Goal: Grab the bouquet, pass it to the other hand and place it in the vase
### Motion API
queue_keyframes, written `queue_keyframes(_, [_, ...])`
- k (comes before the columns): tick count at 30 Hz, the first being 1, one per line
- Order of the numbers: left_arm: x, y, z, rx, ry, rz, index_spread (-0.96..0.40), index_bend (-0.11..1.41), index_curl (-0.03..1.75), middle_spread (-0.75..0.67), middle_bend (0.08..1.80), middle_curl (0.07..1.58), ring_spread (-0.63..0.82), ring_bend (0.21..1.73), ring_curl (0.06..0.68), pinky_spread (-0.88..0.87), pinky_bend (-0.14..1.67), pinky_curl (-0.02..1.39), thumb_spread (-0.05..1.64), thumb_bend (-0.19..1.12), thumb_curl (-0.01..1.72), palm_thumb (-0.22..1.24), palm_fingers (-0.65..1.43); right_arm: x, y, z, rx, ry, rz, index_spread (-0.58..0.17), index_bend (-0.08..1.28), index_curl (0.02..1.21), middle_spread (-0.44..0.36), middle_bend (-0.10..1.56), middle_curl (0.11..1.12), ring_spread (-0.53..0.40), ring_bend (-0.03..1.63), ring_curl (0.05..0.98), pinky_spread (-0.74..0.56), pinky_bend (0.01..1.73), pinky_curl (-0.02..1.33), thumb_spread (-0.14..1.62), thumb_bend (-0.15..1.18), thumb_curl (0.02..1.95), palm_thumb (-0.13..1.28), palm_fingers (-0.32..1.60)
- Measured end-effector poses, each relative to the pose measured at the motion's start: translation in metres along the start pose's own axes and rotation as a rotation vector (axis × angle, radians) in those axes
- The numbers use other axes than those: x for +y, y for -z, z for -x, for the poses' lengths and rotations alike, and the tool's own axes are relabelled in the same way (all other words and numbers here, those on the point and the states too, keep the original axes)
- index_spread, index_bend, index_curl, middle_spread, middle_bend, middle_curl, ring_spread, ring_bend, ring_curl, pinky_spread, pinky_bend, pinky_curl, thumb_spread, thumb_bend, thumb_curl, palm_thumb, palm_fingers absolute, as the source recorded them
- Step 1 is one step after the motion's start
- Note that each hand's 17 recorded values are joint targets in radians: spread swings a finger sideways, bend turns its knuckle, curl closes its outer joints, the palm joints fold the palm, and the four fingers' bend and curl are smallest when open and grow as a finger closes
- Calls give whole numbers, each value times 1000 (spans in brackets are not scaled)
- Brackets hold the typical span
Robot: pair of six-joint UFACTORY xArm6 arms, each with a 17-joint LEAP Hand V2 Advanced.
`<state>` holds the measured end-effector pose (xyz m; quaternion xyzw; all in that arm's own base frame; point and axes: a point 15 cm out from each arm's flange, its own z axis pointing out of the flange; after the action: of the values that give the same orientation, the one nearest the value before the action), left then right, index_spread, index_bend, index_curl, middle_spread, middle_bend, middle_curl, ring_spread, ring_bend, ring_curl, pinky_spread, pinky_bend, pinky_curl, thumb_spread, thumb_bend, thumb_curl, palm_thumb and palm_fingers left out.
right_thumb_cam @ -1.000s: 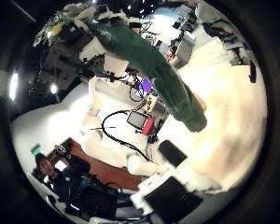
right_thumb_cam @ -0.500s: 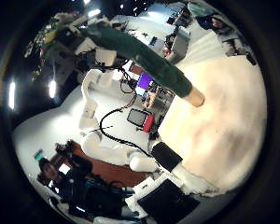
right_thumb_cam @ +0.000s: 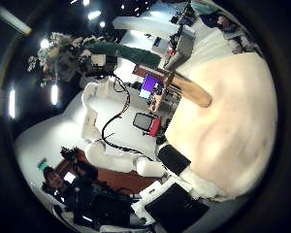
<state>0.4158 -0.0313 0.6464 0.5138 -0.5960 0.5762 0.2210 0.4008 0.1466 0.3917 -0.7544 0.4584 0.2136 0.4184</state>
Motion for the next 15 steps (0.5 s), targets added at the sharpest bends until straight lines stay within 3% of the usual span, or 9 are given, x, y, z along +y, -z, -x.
queue_keyframes(9, [2,39,24,-54,6,-88,-699,191,1607,-484,1165,883,-425,1408,550,-596,1060,759,232,-21,919,1117,1081,0,-7,6,-8,4,14,-320,168,270,181,184,304,209,466,232,432,529,336,955,-29,355,581,57])
queue_keyframes(15, [2,50,39,-59,16,-118,-656,190,1630,-482,1165,883,-425,1407,551,-603,1049,772,220,-21,930,1116,1082,1,-7,6,-10,-2,16,-324,169,280,178,184,297,210,447,231,430,517,321,958,-29,353,583,69])
